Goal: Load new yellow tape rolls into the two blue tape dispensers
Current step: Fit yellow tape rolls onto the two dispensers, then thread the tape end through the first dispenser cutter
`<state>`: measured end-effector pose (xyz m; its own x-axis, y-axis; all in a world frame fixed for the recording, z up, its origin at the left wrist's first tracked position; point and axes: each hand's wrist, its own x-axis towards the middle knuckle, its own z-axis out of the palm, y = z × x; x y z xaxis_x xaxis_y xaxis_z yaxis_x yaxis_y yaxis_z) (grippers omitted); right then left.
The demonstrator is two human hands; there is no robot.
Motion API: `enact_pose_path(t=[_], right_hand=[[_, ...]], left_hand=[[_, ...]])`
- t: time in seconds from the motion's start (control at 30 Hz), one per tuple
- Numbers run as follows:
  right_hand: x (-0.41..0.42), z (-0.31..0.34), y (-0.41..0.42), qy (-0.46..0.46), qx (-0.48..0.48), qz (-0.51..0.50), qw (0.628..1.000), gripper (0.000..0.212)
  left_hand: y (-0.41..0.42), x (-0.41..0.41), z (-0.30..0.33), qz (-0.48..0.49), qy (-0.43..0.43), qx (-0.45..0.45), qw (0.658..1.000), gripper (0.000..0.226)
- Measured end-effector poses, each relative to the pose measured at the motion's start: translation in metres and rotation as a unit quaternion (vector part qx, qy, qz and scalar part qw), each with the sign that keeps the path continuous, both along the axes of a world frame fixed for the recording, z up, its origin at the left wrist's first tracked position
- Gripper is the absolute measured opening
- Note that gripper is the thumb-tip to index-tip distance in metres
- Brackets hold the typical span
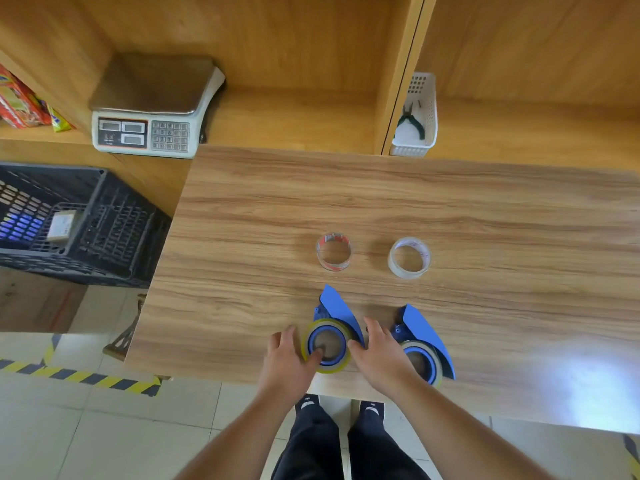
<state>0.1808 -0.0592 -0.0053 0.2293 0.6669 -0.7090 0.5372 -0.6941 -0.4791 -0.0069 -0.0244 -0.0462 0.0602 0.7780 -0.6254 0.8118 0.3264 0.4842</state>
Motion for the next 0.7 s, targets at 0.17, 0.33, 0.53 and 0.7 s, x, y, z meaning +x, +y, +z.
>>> enact_pose_path(t=[0.17,0.33,0.53,0.7], right_hand=[[-0.013,-0.004,0.012,-0.016,-0.002,0.010,1.000,0.069],[-0.022,-0.007,0.020,-0.033,-0.014,-0.005,0.999,0.067],[-0.035,-0.010,0.018,-0.025,-0.024,-0.039,0.999,0.058],[-0.040,-0.013,0.019,0.001,-0.029,-0.091,0.995,0.047]], left_hand=[[0.012,0.002,-0.004,-0.015,-0.025,-0.008,1.000,0.067],[0.020,0.001,-0.005,-0.043,-0.039,-0.019,0.998,0.051],[0.022,0.002,-0.005,-0.038,-0.047,-0.034,0.998,0.041],[0.022,0.001,0.002,-0.038,-0.036,-0.033,0.998,0.028]])
